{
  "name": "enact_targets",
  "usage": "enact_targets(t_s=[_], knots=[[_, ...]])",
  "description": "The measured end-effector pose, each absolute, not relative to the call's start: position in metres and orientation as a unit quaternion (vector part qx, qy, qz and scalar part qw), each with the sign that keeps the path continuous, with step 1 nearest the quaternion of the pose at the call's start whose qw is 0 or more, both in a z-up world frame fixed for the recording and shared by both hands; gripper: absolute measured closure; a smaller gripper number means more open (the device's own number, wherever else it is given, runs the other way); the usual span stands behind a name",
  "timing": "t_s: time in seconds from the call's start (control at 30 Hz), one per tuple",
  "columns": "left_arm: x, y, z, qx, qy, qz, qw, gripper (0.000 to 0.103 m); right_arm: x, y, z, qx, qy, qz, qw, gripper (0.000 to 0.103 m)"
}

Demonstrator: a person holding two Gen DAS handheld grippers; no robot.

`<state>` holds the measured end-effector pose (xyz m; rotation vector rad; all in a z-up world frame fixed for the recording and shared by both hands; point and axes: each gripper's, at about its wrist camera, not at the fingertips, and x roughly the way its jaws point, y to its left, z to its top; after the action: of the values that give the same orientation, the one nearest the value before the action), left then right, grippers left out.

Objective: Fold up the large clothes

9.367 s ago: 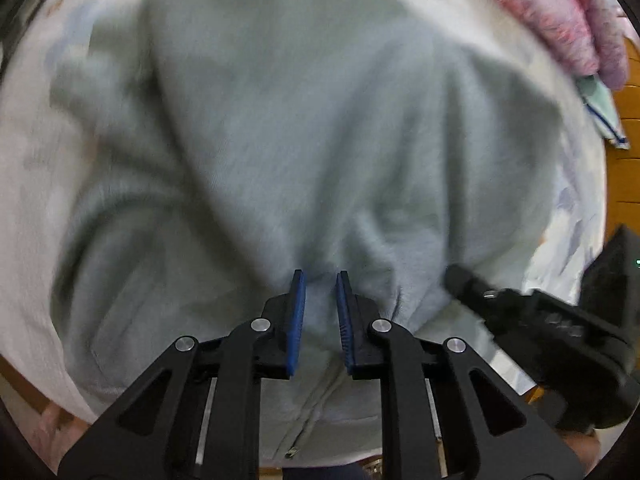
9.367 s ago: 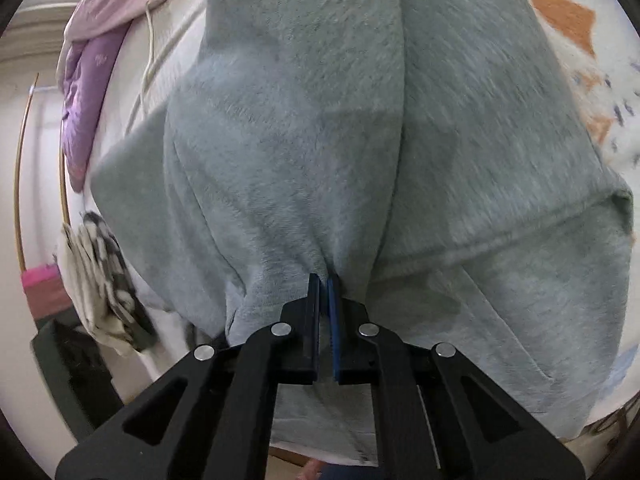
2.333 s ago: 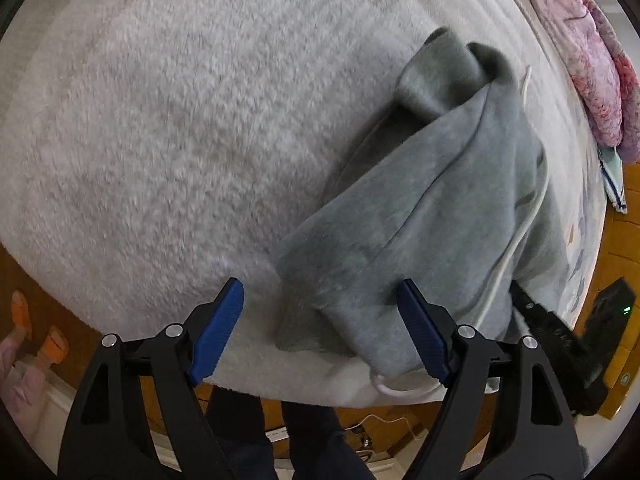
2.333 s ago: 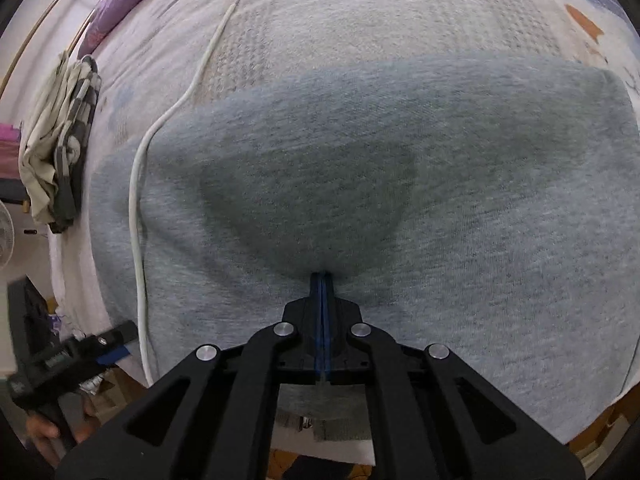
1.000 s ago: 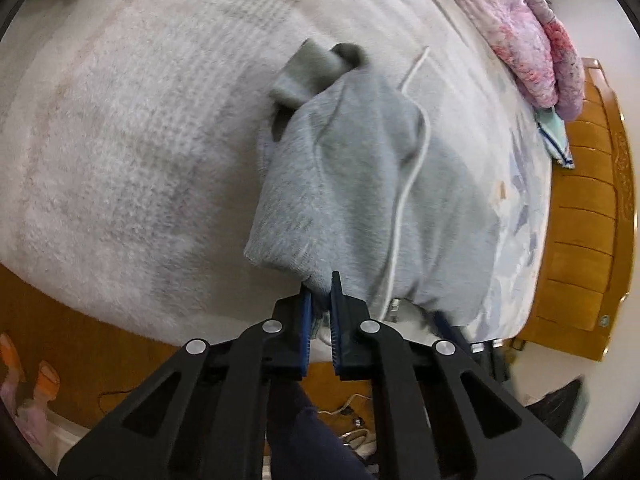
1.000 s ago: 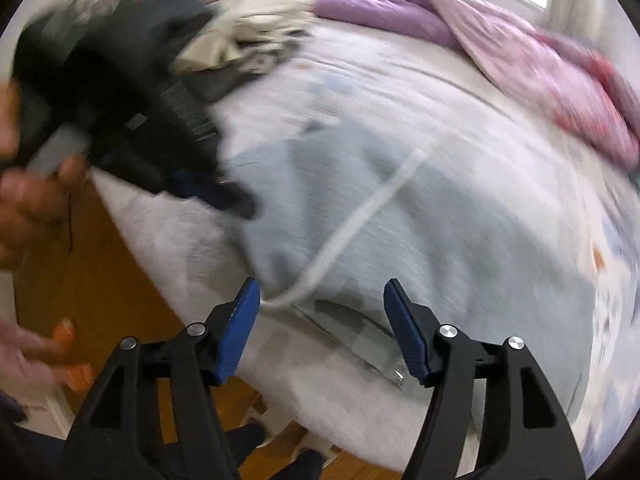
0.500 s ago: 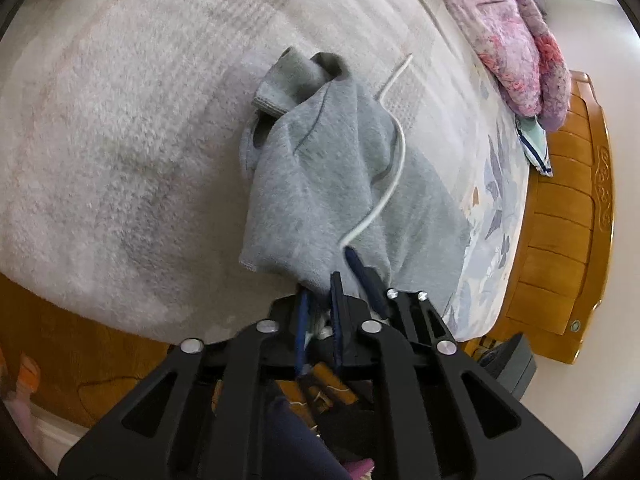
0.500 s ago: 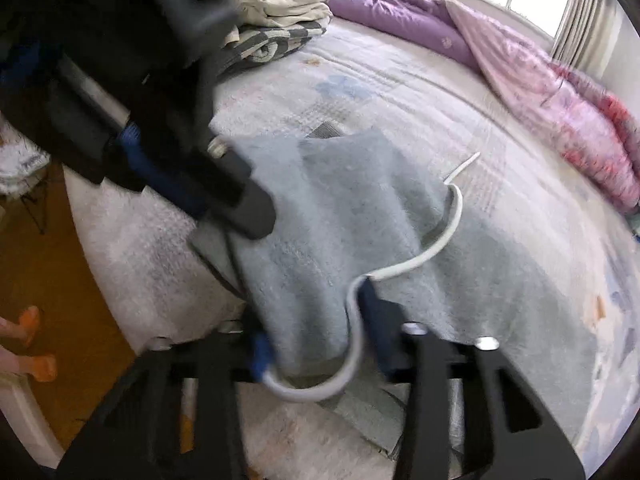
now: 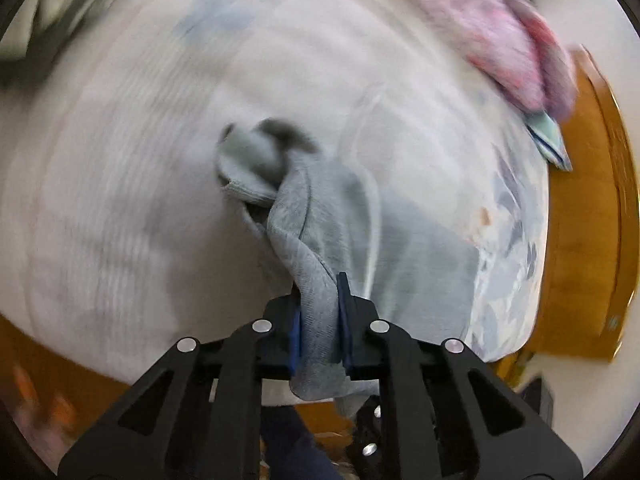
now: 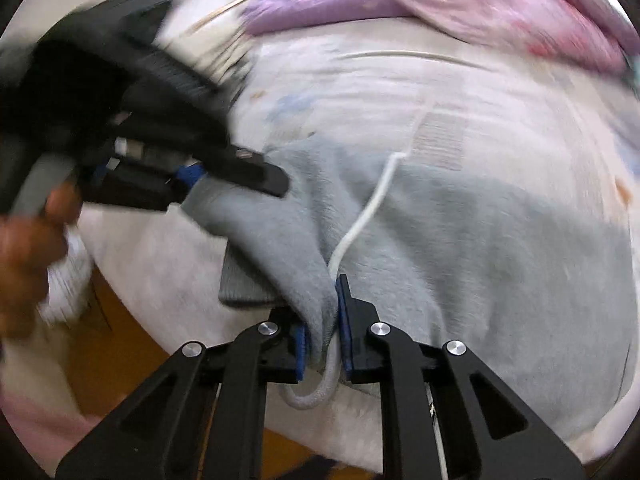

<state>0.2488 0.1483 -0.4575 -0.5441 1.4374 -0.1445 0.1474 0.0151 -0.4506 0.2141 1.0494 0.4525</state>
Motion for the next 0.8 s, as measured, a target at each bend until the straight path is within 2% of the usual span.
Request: enact_targets(t_s=[0.17,0.3,0.5,0.67,0.77,0.8], knots=[[0.257,0.076,-0.407,-0.200,0.617,-0.130,0.750,0.090,0.151,-0.068,-0.429,0.252,0.482,0.159,0.824,0.091],[0.260,0.000,-0.394,-0.154,0.609,-0.184,0.756,0.090,0.141,-0.135,-0.430,0.358,0.473,0.111,0.797,0.092],[0.256,-0.109,-0.406,-0.110,0.621,-0.258,0.732,0.090,0.110,-0.217,-0.449,0.465,0.451,0.033,0.761,0.092],[0.245,-0.185,-0.443,-0.067,0.652,-0.291,0.697,0.089,0.081,-0.262,-0.480,0.541,0.446,-0.027,0.712,0.093],[0.240,-0.208,-0.462,-0.065,0.674,-0.301,0.671,0.079,0.065,-0.277,-0.505,0.578,0.452,-0.057,0.678,0.093],[0.238,-0.210,-0.465,-0.077,0.678,-0.302,0.666,0.071,0.059,-0.277,-0.511,0.579,0.459,-0.060,0.672,0.093]])
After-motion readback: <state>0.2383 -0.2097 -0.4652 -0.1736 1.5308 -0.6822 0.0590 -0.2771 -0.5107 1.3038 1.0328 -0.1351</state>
